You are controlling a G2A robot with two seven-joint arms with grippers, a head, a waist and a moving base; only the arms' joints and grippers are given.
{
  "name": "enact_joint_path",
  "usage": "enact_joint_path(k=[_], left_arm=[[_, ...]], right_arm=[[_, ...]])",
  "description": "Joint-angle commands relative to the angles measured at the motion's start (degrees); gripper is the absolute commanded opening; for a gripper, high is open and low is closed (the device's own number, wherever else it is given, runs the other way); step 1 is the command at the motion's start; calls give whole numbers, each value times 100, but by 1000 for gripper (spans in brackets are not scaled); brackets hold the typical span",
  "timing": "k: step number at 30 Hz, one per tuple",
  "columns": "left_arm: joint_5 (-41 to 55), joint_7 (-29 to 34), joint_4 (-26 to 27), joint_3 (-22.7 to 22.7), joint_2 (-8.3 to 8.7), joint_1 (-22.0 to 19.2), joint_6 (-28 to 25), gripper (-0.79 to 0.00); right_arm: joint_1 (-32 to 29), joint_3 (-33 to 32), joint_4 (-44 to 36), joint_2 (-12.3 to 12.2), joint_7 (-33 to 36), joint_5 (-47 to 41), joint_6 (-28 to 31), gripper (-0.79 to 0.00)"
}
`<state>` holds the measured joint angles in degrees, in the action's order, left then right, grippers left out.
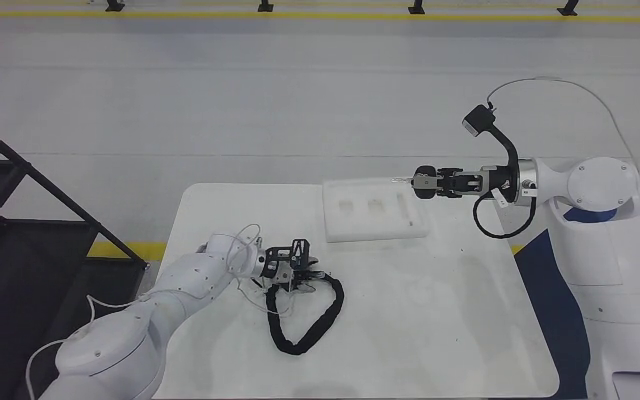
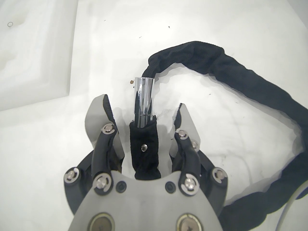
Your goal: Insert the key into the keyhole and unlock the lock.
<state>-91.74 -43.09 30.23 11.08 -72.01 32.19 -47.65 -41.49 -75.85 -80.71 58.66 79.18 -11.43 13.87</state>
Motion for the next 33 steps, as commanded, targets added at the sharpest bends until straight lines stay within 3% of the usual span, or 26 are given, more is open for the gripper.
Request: enact_joint_path(k=[1,2,3,10,17,22,30,33], left_arm=[[-5,-28,-45,13,-25,6,-7,-508],[-15,-47,-67,18,-38,7,-8,-767],[-31,-70,-85,20,-50,8,-13,-785],[-201,-365,-122,40,-88,-29,23,-785],[-364,-1015,-44,105,16,-131,-54,-785],[-327,-1241,211,216,142,-207,-113,-785],[493,-1010,1174,539,485,-268,-345,-785],[728,-958,1578,675,649,-254,-397,-785]], right_arm=[[0,0,0,0,0,0,0,-785],[0,0,0,0,0,0,0,-785],[0,0,0,0,0,0,0,-785],[0,0,0,0,0,0,0,-785],[0,0,0,0,0,0,0,-785],[0,0,0,0,0,0,0,-785],[0,0,0,0,0,0,0,-785],[-76,70,-104,-32,28,302,-380,-785]])
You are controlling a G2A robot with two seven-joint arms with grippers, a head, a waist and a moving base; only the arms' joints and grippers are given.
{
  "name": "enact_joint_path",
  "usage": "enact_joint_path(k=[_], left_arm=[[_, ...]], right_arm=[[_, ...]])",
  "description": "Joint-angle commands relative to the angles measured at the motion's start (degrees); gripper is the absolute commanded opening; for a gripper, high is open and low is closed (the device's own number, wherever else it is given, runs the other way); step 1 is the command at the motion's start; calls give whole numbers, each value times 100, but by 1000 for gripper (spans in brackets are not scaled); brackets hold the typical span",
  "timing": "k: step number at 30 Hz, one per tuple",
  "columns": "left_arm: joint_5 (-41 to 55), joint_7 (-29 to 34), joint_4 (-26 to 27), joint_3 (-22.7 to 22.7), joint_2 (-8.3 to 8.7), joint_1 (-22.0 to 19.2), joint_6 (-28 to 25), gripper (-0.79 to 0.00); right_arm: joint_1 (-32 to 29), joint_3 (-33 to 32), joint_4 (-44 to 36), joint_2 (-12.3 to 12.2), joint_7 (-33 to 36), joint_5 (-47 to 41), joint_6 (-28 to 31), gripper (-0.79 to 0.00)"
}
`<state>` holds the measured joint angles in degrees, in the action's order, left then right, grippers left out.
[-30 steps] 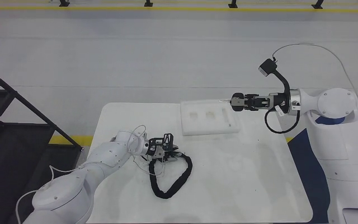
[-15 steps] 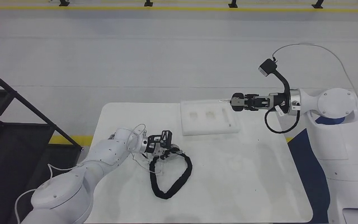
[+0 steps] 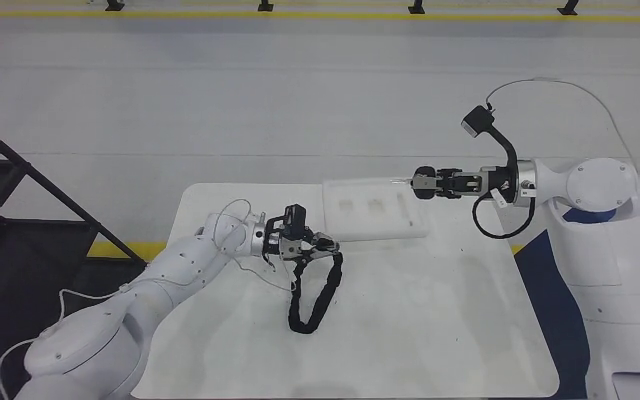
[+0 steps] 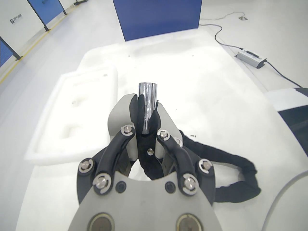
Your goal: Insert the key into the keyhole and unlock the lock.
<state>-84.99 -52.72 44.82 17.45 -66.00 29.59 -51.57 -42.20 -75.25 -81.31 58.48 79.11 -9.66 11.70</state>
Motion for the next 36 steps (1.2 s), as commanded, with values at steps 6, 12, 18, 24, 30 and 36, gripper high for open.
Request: enact_joint_path(k=[6,12,18,24,30,36], left_arm=[[-27,-212,866,343,328,70,213,-785],[-219,-277,1575,662,514,189,420,-785],[13,-110,1996,920,540,253,339,-785],[-12,-19,2195,994,436,151,316,-785],[2,-133,2073,923,255,95,428,-785],[2,-133,2073,923,255,95,428,-785]], right_arm=[[-269,-53,-575,-120,250,453,-1095,-785],[-644,-195,-1313,-232,400,716,-1834,-785],[-1040,-468,-2208,-351,501,927,-2263,-785],[-1266,-591,-2842,-430,528,1042,-2479,-785],[-1302,-613,-2944,-451,482,1051,-2483,-785],[-1302,-613,-2944,-451,482,1051,-2483,-785]])
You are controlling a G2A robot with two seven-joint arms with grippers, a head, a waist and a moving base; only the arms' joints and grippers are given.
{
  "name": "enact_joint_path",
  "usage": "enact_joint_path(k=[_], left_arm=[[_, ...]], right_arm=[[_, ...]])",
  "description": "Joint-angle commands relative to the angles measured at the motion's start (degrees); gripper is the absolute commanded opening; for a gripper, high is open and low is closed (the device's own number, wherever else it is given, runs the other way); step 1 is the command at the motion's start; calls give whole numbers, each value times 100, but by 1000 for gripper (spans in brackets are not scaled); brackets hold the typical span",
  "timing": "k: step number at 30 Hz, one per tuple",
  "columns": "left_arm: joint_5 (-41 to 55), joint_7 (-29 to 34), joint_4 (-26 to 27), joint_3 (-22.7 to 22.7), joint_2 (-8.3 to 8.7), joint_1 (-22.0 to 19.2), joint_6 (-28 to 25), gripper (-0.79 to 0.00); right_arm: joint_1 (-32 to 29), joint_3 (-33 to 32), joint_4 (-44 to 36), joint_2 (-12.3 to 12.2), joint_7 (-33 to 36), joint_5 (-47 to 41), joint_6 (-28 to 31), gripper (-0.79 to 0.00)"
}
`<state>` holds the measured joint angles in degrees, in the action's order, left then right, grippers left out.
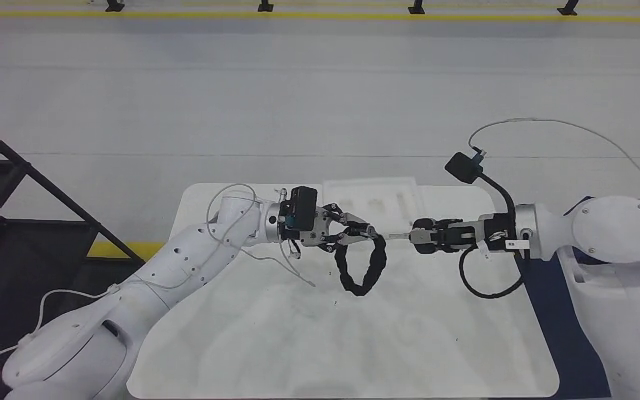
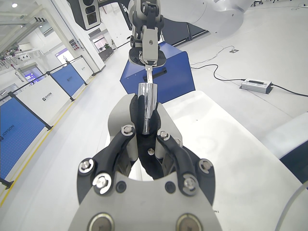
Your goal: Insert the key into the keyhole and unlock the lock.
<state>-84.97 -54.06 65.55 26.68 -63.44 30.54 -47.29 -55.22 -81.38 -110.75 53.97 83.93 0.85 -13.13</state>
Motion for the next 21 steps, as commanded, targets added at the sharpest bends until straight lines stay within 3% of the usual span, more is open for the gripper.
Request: enact_joint_path(k=[1,9,14,21], left_arm=[[-1,0,0,0,0,0,0,-785],[10,37,-1,3,0,24,25,-785],[255,411,115,106,-26,252,109,-785],[-64,0,-264,-17,-268,201,583,-785]], right_arm=[[0,0,0,0,0,0,0,-785],[-94,19,-24,-5,-157,41,-20,-785],[-58,78,-376,-68,-19,436,-488,-785],[-185,196,-1012,-219,-346,1027,-1069,-785]])
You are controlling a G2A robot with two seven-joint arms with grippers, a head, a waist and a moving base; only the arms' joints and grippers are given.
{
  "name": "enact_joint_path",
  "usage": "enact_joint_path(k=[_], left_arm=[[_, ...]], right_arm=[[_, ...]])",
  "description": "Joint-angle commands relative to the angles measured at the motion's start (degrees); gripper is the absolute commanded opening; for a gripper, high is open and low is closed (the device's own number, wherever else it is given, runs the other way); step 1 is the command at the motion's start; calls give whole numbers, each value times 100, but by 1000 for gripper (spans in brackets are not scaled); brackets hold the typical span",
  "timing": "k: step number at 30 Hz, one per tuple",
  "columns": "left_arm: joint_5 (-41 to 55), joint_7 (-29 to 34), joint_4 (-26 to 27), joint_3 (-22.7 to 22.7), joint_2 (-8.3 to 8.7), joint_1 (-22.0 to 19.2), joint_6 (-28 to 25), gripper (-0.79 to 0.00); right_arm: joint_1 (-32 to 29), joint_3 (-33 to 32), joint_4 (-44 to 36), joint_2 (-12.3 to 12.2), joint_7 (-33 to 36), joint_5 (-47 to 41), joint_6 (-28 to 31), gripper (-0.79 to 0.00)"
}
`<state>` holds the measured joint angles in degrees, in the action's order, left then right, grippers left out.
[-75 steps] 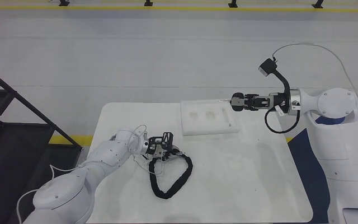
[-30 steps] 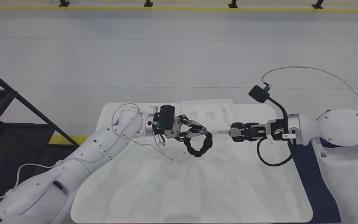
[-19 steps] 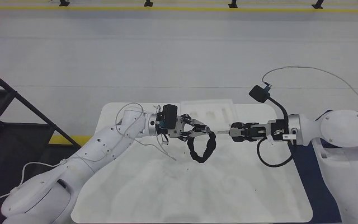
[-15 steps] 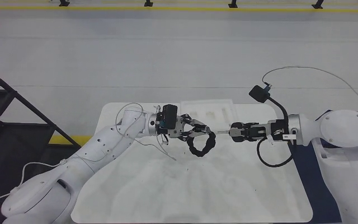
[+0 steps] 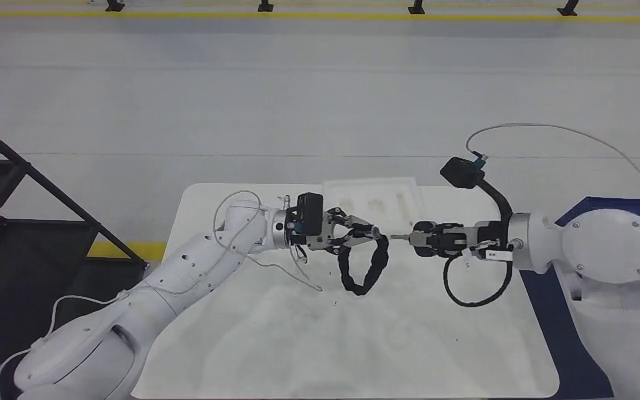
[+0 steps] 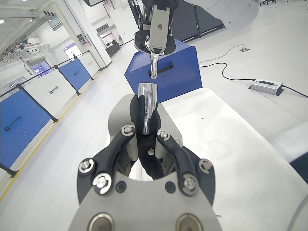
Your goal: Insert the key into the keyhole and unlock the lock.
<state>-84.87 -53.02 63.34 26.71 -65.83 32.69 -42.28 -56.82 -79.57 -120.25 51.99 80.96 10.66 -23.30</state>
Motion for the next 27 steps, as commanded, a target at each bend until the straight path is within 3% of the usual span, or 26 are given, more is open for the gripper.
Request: enact_joint_path(k=[1,7,15,27], left_arm=[[-179,-200,-98,-47,-66,-32,189,-785],[-574,-597,-463,-162,-264,-135,585,-785],[-747,-784,-868,-229,-470,-210,655,-785],[-1009,-870,-1023,-208,-619,-252,604,-785]], right_arm=[[-52,39,-137,-49,-108,123,-111,-785],[-63,261,-464,-207,-266,440,-269,-785],[33,398,-677,-384,-329,549,-332,-785],[348,957,-650,-524,-568,628,-571,-785]])
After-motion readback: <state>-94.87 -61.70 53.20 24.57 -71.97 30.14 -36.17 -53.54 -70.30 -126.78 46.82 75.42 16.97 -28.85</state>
